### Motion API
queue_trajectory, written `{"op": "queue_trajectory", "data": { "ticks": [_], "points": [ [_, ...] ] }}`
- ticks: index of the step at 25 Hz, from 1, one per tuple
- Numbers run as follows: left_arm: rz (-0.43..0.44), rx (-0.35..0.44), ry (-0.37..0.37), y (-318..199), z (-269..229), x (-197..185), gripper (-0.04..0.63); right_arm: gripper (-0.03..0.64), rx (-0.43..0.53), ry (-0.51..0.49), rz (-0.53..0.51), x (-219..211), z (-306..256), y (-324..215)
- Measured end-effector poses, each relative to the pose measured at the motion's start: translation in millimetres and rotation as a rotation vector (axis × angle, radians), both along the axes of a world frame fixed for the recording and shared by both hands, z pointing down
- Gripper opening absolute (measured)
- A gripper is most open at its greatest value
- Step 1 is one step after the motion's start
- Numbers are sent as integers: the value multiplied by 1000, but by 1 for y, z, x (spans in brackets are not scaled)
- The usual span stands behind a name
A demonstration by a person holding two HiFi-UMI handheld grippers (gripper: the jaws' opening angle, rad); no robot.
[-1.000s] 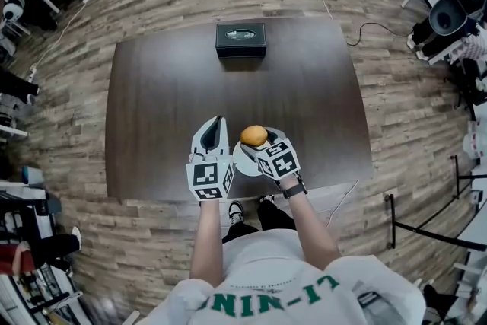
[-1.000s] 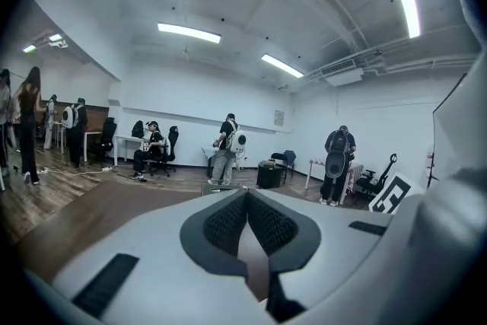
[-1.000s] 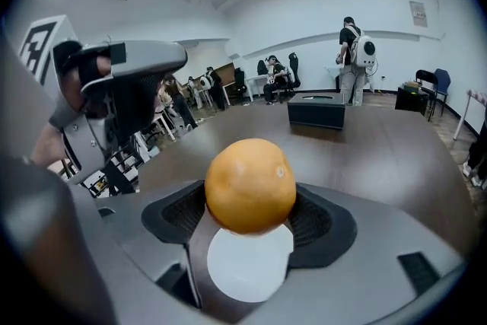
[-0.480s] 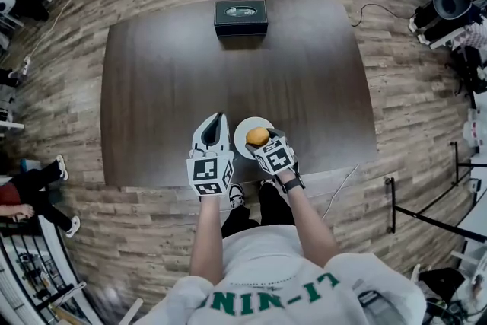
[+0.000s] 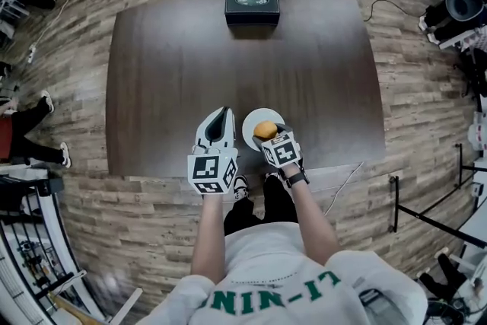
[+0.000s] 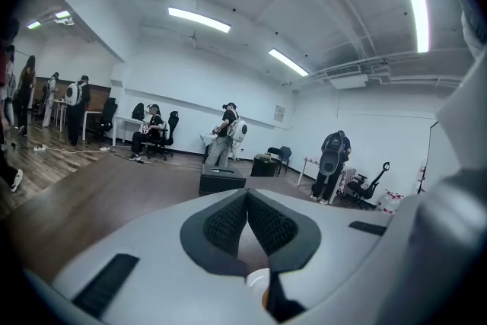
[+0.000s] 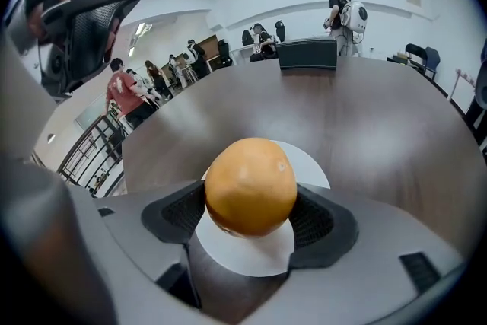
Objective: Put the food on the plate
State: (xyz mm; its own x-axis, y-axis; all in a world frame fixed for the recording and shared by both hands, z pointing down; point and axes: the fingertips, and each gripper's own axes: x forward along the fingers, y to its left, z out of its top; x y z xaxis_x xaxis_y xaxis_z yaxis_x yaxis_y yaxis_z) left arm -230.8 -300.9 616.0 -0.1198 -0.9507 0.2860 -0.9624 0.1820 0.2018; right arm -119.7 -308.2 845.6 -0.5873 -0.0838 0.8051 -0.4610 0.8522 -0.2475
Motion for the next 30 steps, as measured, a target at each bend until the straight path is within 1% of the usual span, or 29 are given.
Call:
{"op": "queue_trajectory", "data": {
  "ticks": [2,3,9,13,19,24,30],
  "points": [
    [1,-3,0,2,0,-1,15,345,2,3,1,-2,1,-1],
    [1,-5,1,3,0,-1,15,355,3,8,2,-2,2,-1],
    [7,-30,-2,6,9,0,15,452,14,40,12,0,7,-2],
    [18,-37,-6,6,13,3,15,487,36,58,33,9,8,-6],
    [41,-51,-10,4,17,11,15,503,47,60,78,24,4,-16],
    [58,-61,-21,1,18,16,15,503,42,57,109,34,-3,-22],
    [67,-50,-22,0,11,18,15,506,59,16,115,34,-22,-24]
  ]
}}
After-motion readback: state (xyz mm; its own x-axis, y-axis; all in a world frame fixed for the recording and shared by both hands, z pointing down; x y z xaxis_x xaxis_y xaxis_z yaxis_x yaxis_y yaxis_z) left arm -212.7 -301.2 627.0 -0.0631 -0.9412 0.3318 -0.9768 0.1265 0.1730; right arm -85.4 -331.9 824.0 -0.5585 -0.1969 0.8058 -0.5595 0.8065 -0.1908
